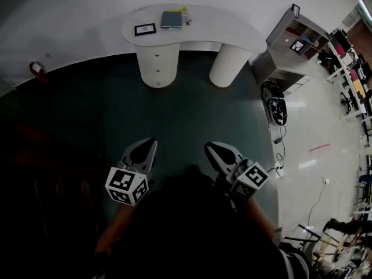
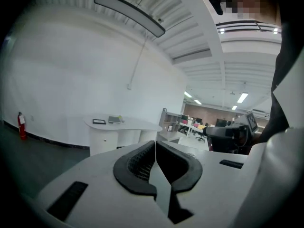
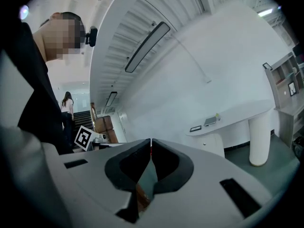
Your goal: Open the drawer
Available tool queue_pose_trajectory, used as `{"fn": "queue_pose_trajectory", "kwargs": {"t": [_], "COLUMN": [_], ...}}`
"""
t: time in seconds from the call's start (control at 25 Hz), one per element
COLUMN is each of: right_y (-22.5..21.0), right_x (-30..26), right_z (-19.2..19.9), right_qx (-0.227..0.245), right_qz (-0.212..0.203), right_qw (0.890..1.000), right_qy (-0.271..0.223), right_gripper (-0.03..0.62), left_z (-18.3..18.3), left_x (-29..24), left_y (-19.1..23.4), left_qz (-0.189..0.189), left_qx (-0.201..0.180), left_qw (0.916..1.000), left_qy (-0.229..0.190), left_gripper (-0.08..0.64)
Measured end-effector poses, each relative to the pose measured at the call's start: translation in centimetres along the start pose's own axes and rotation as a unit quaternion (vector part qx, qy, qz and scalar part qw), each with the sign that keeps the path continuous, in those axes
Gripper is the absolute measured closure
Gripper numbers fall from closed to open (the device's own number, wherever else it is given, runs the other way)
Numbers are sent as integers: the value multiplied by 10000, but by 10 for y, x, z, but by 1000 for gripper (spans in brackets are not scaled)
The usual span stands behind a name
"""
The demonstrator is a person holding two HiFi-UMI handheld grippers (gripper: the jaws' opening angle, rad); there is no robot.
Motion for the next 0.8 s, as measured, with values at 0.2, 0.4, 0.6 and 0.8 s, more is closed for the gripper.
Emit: {"fn": "queue_pose_trajectory", "kwargs": {"t": [0.2, 0.4, 0.6, 0.8], "right_y": [-31, -81, -147, -220], "right_x": [-44, -95, -151, -203], "right_z": [5, 1, -17, -40], "right_qx": [-111, -266, -361, -459], "right_qz": [-341, -628, -878, -1109], "right_qw": [9991, 9973, 9949, 9918], "right_qy": [221, 255, 355, 446], "right_gripper": [575, 575, 574, 574], "left_z": [0, -12, -40, -64], "left_x": [-17, -56, -109, -168], "left_y": [33, 64, 106, 151], "left_qz": [-265, -399, -566, -894], "left_qx": [121, 174, 102, 97], "left_qw": [9996, 9990, 9981, 9952], "left_qy": [18, 102, 199, 383], "left_gripper": [540, 540, 540, 540]}}
Point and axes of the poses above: the fingertips, and each gripper's own axes: x backward along the fingers, y to its left, z out of its underside, the point moved 8 cm from there along x, backward along the fingers, and after that the axes turned 10 degrees about -z, right-handed, at the moved point
